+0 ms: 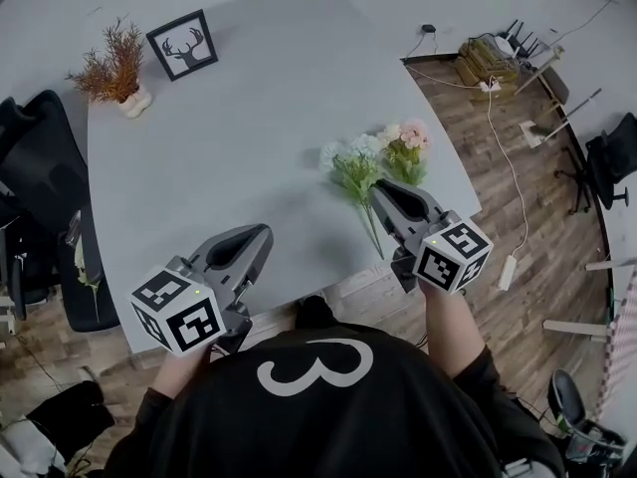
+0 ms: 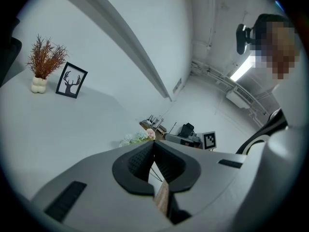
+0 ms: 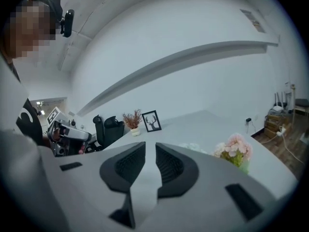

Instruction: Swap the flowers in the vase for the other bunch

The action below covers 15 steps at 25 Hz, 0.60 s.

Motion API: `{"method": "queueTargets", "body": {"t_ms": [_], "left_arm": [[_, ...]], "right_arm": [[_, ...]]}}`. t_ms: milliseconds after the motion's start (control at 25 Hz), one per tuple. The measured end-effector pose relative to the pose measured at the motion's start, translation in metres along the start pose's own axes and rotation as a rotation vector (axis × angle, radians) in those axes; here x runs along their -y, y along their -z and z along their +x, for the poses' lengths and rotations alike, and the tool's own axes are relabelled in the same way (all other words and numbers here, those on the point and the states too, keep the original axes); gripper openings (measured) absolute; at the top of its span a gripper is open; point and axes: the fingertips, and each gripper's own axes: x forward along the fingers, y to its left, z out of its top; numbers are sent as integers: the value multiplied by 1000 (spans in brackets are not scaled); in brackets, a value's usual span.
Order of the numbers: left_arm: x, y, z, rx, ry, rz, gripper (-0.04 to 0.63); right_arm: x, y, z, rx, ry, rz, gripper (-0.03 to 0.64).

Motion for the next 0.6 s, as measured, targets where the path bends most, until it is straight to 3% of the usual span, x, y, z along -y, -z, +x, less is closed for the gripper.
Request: {"method": "queueTargets", "body": {"t_ms": [400,600], "left_arm": [[-18,-7,26,4,-32,-41,11],[-31,-11,28,24,-60,-59,11]], "right_arm": [[70,46,38,-206,129,36,264],[87,76,65,-359,132,37,322]]}}
